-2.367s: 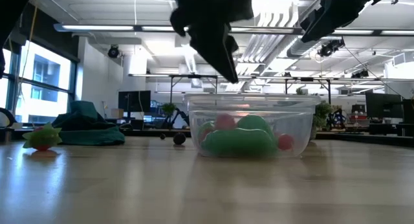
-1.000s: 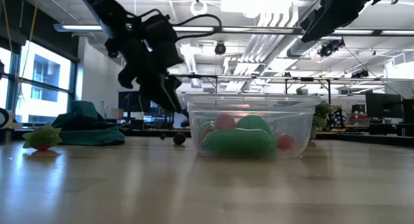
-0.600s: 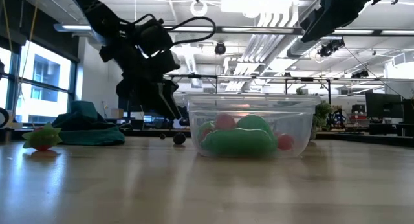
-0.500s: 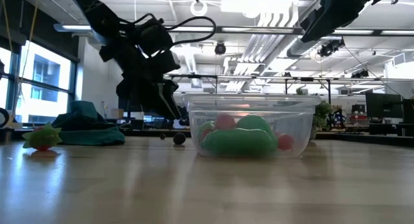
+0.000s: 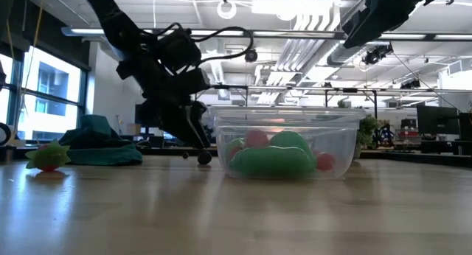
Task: Pick and placing Produce into tupperware
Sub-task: Put the blackberry into the container, then put the blueberry into the container
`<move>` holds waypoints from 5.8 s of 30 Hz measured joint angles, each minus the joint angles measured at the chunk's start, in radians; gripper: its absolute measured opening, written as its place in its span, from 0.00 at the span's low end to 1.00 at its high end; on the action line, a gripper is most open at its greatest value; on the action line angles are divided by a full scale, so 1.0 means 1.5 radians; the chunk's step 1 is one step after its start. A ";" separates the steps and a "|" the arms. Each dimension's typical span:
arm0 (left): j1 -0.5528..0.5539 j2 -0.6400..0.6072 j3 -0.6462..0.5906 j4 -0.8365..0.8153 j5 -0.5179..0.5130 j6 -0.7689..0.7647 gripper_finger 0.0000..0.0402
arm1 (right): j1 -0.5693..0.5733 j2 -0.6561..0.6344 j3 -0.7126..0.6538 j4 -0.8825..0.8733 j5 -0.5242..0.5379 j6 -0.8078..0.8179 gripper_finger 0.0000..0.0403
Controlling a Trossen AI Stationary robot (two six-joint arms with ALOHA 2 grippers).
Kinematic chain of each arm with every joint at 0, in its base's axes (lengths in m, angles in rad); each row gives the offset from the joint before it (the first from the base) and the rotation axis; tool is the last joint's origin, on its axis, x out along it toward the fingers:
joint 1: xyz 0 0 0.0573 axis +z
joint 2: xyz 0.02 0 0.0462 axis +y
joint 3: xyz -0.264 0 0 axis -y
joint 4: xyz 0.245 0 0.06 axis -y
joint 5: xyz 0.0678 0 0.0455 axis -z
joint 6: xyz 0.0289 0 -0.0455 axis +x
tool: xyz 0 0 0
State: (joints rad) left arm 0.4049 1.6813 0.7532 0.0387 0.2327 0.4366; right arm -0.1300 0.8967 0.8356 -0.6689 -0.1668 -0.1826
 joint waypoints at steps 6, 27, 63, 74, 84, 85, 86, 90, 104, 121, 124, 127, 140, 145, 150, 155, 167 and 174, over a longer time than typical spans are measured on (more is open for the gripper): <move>-0.006 0.005 0.000 0.012 -0.002 0.000 0.39 | 0.000 0.000 0.000 0.000 0.000 0.000 0.22; -0.006 0.046 0.001 0.049 0.002 -0.015 0.39 | 0.000 0.000 0.000 0.000 0.000 0.000 0.22; -0.017 0.046 0.001 0.026 -0.030 0.018 0.39 | 0.000 0.000 0.000 0.000 0.000 0.000 0.22; -0.017 0.046 0.001 0.032 -0.020 0.018 0.30 | 0.000 0.000 0.000 0.000 0.000 0.000 0.22; -0.017 0.046 0.001 0.033 -0.020 0.018 0.26 | 0.000 0.000 0.000 0.000 0.000 0.000 0.22; -0.017 0.046 0.001 0.033 -0.021 0.018 0.26 | 0.000 0.000 0.000 0.000 0.000 0.000 0.22; -0.017 0.046 0.001 0.032 -0.021 0.018 0.26 | 0.000 0.000 0.000 0.000 0.000 0.000 0.22; -0.017 0.046 0.001 0.032 -0.021 0.015 0.25 | 0.000 0.000 0.000 0.000 0.000 0.000 0.22; -0.017 0.026 0.001 0.054 -0.021 0.003 0.25 | 0.000 0.000 0.000 0.000 0.000 0.000 0.22; -0.091 -0.124 0.114 -0.030 -0.116 0.011 0.25 | 0.000 0.000 0.000 0.000 0.000 0.000 0.22; -0.125 -0.103 0.178 -0.097 -0.145 0.024 0.25 | 0.000 0.000 0.000 0.000 0.000 0.000 0.22; -0.150 -0.065 0.257 -0.176 -0.163 0.036 0.25 | 0.000 0.000 0.000 0.000 0.000 0.000 0.22; -0.214 0.165 0.509 -0.387 -0.141 0.033 0.25 | 0.000 0.000 0.000 0.000 0.000 0.000 0.22; -0.215 0.223 0.548 -0.424 -0.111 0.018 0.25 | 0.000 0.000 0.000 0.000 0.000 0.000 0.22; -0.213 0.248 0.552 -0.418 -0.103 0.006 0.25 | 0.000 0.000 0.001 -0.001 0.000 0.000 0.22; -0.213 0.257 0.551 -0.417 -0.098 0.000 0.25 | 0.000 0.000 0.001 0.000 0.000 0.000 0.22; -0.213 0.268 0.551 -0.421 -0.081 -0.017 0.34 | 0.000 0.000 0.001 0.000 0.000 0.000 0.22; -0.213 0.267 0.550 -0.423 -0.092 -0.015 0.38 | 0.000 0.000 0.001 0.000 0.000 0.000 0.22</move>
State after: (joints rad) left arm 0.0849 2.0811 1.5787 -0.5961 0.0940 0.4137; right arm -0.1303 0.8963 0.8364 -0.6689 -0.1669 -0.1829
